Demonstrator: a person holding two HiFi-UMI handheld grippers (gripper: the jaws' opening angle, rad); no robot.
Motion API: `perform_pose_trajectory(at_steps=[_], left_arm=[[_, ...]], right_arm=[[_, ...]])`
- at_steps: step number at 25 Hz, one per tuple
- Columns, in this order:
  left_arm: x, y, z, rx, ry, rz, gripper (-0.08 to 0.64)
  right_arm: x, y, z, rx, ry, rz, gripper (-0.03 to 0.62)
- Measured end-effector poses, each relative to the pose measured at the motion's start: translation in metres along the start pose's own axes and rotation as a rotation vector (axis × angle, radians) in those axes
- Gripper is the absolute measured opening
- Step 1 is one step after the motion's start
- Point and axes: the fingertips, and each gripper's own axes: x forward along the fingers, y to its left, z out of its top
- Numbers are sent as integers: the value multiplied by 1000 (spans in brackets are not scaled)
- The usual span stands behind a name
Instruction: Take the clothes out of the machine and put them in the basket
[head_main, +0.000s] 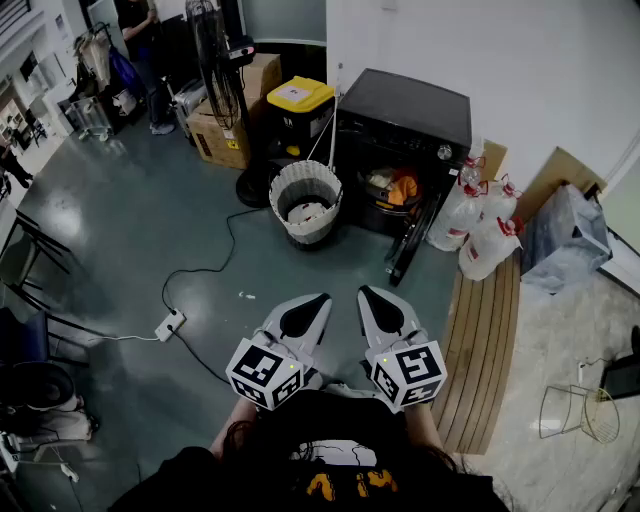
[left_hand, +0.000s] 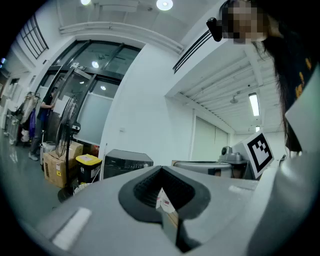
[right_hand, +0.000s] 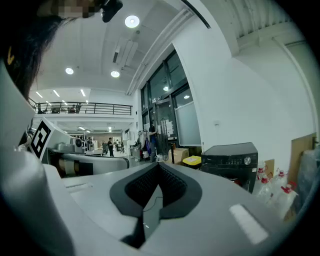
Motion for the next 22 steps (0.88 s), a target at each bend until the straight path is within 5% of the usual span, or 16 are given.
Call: perform_pose_trajectory(at_steps=[22], left_arm=[[-2,-1,-6,9,34,40,0]], right_arm=[[2,-6,-14,44,15,49,15]])
